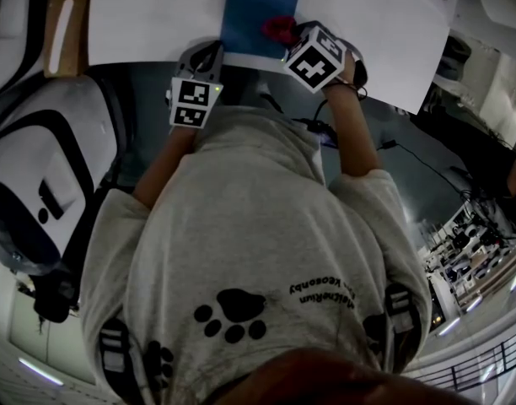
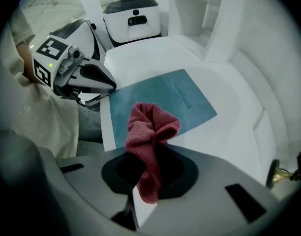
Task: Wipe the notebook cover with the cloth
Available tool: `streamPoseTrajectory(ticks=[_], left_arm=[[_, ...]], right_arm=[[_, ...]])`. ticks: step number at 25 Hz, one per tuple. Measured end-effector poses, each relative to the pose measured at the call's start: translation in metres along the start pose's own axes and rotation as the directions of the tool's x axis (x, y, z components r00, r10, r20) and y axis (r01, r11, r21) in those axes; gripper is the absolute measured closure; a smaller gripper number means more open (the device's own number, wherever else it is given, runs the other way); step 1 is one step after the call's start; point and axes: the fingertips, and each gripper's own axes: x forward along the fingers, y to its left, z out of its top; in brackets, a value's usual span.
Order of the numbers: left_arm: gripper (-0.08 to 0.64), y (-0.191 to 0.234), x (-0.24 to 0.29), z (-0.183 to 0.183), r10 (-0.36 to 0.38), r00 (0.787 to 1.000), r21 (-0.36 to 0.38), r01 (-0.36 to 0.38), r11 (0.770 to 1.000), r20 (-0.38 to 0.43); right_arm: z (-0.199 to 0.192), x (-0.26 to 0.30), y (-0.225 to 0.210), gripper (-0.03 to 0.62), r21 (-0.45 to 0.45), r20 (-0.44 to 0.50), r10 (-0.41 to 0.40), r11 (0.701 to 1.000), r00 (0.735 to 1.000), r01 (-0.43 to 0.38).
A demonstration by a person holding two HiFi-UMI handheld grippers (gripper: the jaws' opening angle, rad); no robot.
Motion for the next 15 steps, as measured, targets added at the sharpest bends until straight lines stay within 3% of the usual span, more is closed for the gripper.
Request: streamPoseTrajectory(ticks=[10, 15], left_arm=[[0.548, -0.001, 0.002, -0.001, 0.005, 1.0, -0.002, -0.005, 1.0, -0.006], [0.548, -0.001, 0.002, -0.004, 0.008, 1.0, -0.001, -0.008, 1.0, -0.017]], right_arm=[[-0.06, -0.012, -0.014, 0.532, 0.104, -0.099, -0.037, 0.993, 0.994, 0.047], [-0.048, -0.036, -0.014, 0.532, 0.119, -0.022, -0.067, 0.99, 0.998, 0.069]])
